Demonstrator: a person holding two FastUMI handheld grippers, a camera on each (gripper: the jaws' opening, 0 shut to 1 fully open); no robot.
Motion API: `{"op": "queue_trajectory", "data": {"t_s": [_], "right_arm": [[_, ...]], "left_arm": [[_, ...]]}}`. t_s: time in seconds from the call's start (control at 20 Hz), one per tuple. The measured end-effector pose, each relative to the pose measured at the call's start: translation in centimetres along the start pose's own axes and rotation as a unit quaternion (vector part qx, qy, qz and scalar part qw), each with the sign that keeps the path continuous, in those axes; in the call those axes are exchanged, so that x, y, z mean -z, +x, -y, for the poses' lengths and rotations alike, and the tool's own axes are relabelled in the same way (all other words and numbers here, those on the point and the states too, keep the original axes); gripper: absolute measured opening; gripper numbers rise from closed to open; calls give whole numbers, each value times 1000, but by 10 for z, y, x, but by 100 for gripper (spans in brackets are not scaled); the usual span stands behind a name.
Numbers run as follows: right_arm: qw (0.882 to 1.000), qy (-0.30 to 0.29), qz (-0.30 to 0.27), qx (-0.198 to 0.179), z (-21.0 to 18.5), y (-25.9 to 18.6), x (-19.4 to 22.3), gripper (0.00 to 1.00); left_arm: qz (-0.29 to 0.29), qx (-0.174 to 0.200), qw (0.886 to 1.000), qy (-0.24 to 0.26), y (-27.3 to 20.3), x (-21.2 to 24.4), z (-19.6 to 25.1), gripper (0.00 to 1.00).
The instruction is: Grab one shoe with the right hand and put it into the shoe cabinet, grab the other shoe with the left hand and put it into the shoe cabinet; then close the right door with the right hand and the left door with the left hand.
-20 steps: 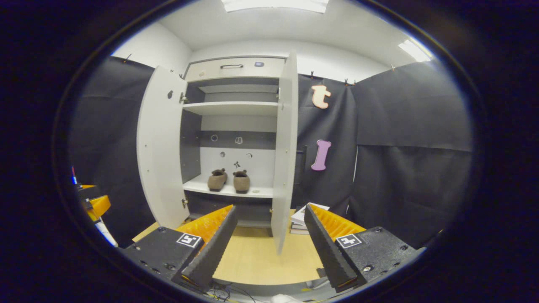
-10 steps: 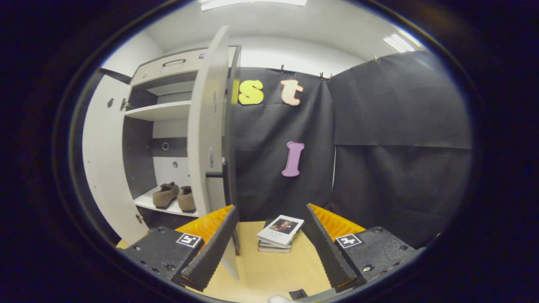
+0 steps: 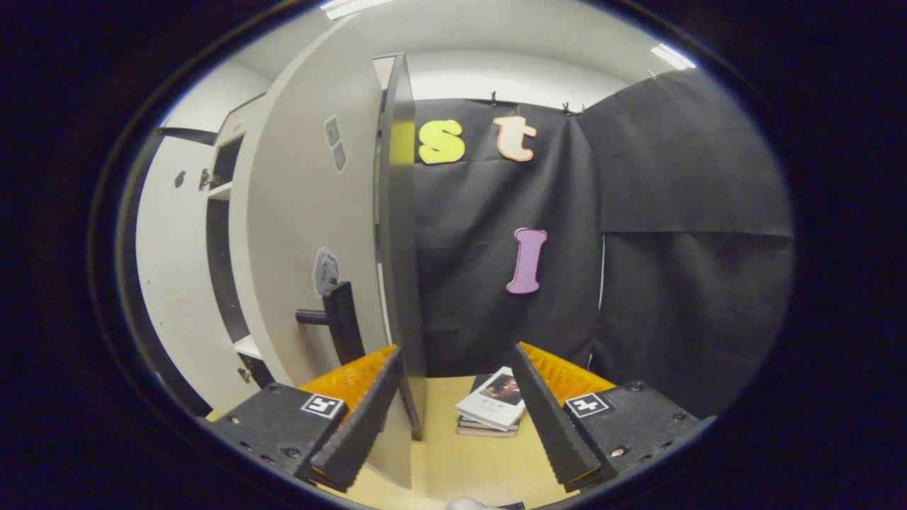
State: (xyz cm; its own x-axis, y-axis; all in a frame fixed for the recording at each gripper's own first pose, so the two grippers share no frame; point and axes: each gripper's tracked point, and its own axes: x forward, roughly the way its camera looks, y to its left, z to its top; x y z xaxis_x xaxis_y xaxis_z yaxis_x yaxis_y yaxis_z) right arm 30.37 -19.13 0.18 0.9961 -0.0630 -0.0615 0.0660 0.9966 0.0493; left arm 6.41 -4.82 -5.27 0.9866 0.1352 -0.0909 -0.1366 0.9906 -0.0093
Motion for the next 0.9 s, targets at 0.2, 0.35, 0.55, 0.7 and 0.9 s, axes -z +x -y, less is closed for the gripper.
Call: {"op": "queue_trajectory", "data": {"t_s": [0.2,0.35,0.55,0.7,0.9], "right_arm": [[1000,11,-4,-9,-16,-2,3,94],[1000,-1,-2,-15,-39,-7,3,94],[999,2,-5,-46,-98,-6,7,94],[998,-3,3,-56,-136,0,6,94],[995,-2,10,-102,-190,-3,5,96]], "left_arm": [[-12,-6,1000,-11,1,9,-5,96],[-16,-13,1000,-13,2,11,-15,97],[-16,-17,1000,-4,0,9,-28,97],[-14,-19,1000,3,-3,5,-39,97],[-18,-24,999,9,2,9,-57,96]]}}
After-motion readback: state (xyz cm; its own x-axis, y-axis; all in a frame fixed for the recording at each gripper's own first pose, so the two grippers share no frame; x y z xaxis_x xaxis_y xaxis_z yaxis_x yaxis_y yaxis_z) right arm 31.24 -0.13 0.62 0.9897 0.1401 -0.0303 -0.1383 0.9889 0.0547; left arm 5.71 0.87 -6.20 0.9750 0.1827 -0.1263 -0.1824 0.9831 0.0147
